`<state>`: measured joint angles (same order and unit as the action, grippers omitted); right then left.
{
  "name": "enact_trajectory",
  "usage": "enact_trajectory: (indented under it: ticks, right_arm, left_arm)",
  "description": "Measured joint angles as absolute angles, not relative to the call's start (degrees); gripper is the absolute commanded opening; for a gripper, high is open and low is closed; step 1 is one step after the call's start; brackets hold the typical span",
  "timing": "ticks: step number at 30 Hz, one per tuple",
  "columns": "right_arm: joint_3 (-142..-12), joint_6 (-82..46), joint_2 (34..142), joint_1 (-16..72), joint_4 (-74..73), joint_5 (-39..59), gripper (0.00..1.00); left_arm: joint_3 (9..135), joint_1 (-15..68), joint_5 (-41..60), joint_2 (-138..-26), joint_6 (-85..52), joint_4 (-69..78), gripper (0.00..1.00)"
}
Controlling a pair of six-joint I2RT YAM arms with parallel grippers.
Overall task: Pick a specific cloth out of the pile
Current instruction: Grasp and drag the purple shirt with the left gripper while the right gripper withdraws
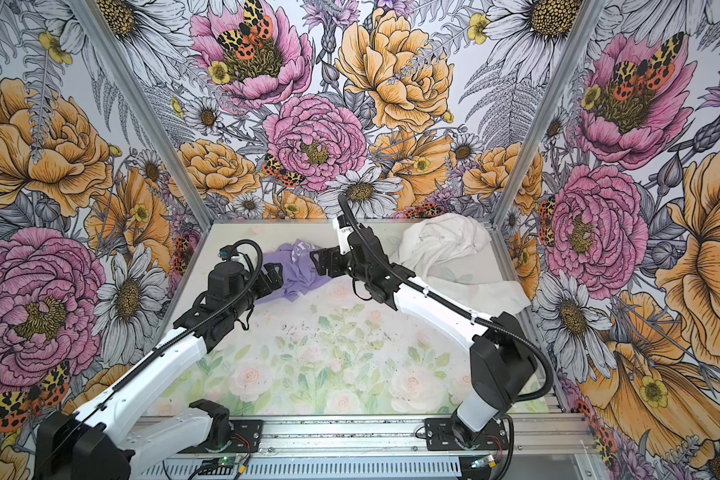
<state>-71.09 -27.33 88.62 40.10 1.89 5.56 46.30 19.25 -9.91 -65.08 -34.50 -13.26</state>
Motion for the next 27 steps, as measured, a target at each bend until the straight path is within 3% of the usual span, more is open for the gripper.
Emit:
enact_trajectory:
  ticks: [7,11,15,20,24,27]
  right_arm:
    - [-59.4,-24.1,73.9,38.0,0.7,0.5,0.90]
    - [-53.9,-23.5,67.4,35.6,0.8,-1.3,0.90]
    - [-49.1,-23.5,62.6,33.2,1.1,-2.4,0.90]
    - [-45.9,-23.5,59.9,31.6,1.7,-3.0,0.90]
    - [-44.2,-23.5,58.7,31.0,2.0,-3.0,0.90]
    - [-43.4,-23.5,58.3,30.5,2.4,-3.0,0.90]
  left_arm:
    - [55.5,18.5,-12.0,-80.8,-39.5,-14.5,0.95]
    - [58.8,17.7,-12.5,-87.5,-41.5,-15.6,0.88]
    - [62.4,17.3,-12.5,-94.4,-43.5,-16.5,0.74]
    - [67.5,17.3,-11.4,-101.8,-44.4,-17.0,0.42]
    - [70.3,16.7,-9.7,-106.3,-44.9,-16.9,0.02]
    - [71.0,15.7,-8.6,-107.6,-44.6,-17.5,0.00]
